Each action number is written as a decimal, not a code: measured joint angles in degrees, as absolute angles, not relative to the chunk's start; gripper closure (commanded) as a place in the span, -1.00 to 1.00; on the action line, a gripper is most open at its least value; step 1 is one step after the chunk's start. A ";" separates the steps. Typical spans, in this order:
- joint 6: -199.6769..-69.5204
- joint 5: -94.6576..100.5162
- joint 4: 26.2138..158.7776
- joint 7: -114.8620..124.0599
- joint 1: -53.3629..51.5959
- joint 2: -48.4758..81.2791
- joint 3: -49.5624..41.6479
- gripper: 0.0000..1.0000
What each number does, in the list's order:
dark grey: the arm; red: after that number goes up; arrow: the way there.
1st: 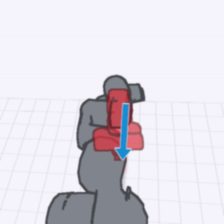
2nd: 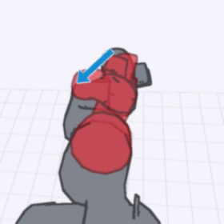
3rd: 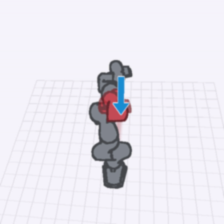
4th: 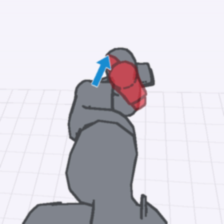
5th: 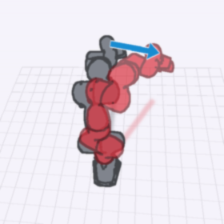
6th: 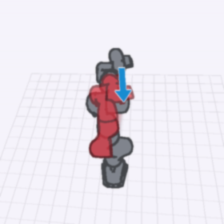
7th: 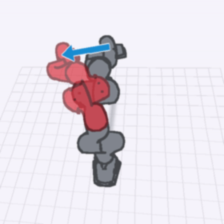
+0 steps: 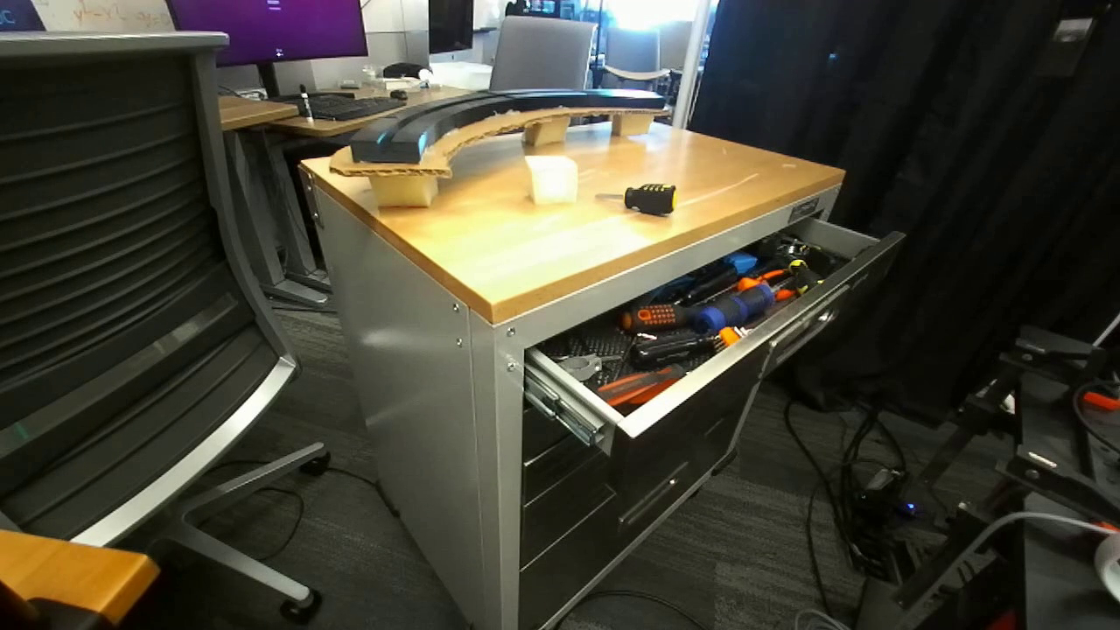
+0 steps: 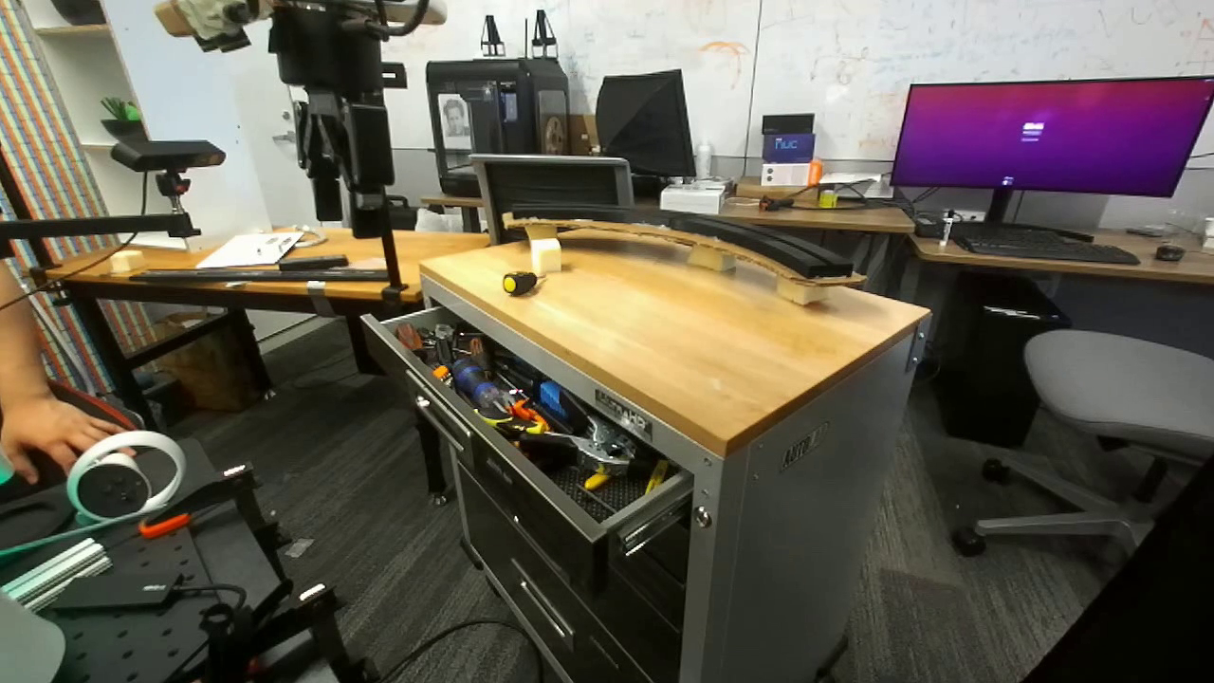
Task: Put the screwdriver in the open drawer then close the drawer
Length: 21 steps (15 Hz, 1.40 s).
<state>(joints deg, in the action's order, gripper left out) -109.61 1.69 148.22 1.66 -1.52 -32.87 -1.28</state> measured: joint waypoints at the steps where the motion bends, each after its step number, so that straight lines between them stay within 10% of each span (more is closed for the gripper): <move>1: -109.61 1.69 148.22 1.66 -1.52 -32.87 -1.28 -1.00; 14: -110.24 1.81 148.45 2.21 -1.43 -32.83 -1.26 -1.00; 21: -135.95 -3.19 147.78 13.30 -2.34 -22.31 4.21 -1.00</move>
<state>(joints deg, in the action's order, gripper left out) -135.95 -3.19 147.78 13.30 -2.34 -22.31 4.21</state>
